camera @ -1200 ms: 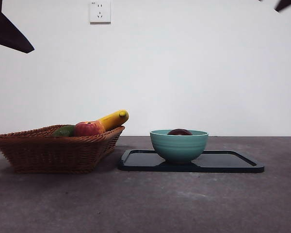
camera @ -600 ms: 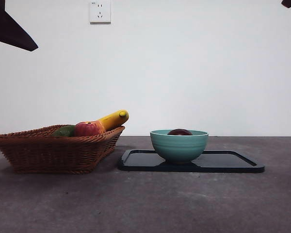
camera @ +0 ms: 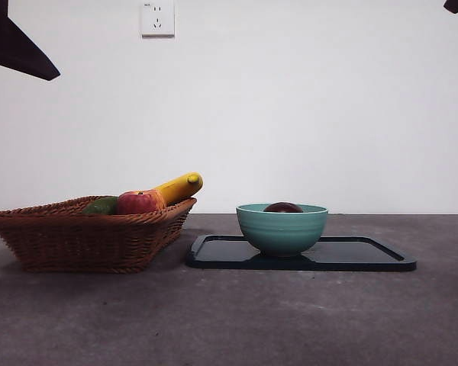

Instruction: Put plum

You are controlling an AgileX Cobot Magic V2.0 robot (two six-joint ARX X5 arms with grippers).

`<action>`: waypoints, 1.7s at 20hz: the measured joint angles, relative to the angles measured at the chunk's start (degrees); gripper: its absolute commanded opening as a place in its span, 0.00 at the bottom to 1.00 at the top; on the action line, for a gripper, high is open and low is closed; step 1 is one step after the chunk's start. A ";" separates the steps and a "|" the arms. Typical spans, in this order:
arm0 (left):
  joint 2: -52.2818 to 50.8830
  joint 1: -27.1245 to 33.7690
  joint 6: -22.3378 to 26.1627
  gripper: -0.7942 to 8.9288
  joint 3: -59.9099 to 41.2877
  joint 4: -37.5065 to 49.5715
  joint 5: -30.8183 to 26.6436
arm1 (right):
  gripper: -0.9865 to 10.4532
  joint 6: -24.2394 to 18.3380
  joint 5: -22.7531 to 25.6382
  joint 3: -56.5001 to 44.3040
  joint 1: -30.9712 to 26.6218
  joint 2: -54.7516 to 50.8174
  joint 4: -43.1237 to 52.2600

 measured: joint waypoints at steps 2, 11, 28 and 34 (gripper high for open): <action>0.00 0.00 0.00 0.50 0.00 0.00 0.00 | 0.27 0.00 0.00 0.00 0.00 -0.02 0.00; 0.31 -1.07 -5.70 0.49 0.31 10.49 -2.19 | 0.27 0.00 0.00 0.00 0.00 0.00 0.00; 44.61 -6.32 -9.01 0.46 39.78 18.32 -15.15 | 0.27 0.02 0.00 0.00 0.00 0.00 0.02; 53.68 -7.48 -8.98 0.47 41.88 24.55 -16.68 | 0.27 0.04 0.00 0.00 0.00 -0.02 -0.02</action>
